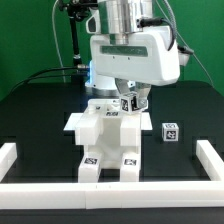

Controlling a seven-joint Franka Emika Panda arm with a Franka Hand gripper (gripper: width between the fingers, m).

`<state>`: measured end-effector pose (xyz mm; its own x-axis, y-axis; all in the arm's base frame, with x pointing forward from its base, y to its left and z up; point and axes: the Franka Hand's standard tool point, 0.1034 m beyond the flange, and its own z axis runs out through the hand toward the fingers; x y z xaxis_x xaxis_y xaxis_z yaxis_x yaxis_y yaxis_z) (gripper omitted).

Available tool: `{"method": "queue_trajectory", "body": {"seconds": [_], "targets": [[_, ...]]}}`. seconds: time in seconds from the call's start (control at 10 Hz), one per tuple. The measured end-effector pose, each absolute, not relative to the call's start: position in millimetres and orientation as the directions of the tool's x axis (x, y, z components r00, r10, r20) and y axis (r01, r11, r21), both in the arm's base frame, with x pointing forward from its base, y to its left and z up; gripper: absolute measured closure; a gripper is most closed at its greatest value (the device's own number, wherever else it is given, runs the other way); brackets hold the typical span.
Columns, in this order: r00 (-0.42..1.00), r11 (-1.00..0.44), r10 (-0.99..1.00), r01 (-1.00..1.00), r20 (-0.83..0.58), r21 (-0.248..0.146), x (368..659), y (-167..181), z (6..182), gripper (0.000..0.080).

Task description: Assemble chair

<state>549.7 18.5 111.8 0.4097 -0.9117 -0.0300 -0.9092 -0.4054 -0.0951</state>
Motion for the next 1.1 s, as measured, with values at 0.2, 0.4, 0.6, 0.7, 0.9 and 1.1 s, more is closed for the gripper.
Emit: {"method": "queue_trajectory", "body": {"seconds": [0.2, 0.4, 0.6, 0.7, 0.9, 1.1], "targets": [[0.32, -0.315, -0.946, -0.944, -0.045, -0.094, 549.5, 21.1, 111.6, 0.0518], [0.363, -0.358, -0.931, -0.929, -0.041, -0.096, 549.4, 21.5, 111.6, 0.0284], [0.658, -0.654, -0.752, -0.752, -0.029, -0.085, 547.9, 25.6, 112.5, 0.0174], [0.787, -0.784, -0.617, -0.617, -0.032, -0.072, 544.2, 30.5, 111.8, 0.0157], [0.87, -0.867, -0.493, -0.493, -0.023, -0.077, 543.3, 29.2, 111.3, 0.0151], [0.954, -0.952, -0.299, -0.298, 0.004, -0.07, 545.0, 26.2, 111.3, 0.0151]]}}
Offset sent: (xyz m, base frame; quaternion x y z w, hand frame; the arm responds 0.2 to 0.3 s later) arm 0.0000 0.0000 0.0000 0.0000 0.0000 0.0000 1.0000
